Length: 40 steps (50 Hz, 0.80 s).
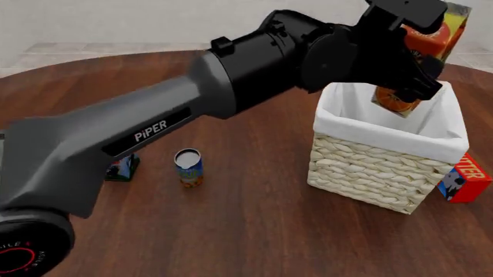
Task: Pick up the orange juice, and put it in the basket.
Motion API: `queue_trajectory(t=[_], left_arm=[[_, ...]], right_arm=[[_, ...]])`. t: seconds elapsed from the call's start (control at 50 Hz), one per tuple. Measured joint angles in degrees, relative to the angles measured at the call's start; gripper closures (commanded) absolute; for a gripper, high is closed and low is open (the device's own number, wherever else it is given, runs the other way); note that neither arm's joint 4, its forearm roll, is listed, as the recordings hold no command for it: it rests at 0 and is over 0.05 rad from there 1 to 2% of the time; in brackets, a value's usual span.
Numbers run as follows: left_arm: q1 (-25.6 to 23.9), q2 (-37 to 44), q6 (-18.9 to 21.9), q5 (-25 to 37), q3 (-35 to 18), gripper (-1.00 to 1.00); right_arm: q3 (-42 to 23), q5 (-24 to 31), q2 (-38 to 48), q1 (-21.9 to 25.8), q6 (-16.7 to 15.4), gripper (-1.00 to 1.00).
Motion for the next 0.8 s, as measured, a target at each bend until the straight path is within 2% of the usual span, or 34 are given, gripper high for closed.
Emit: queue_trajectory(t=[0.8], left_arm=[[3.13,8.52,-0.96,0.21,-7.27,1.00]], right_arm=[[2.81,-1.53,0.00,-0.59,0.75,-1.00]])
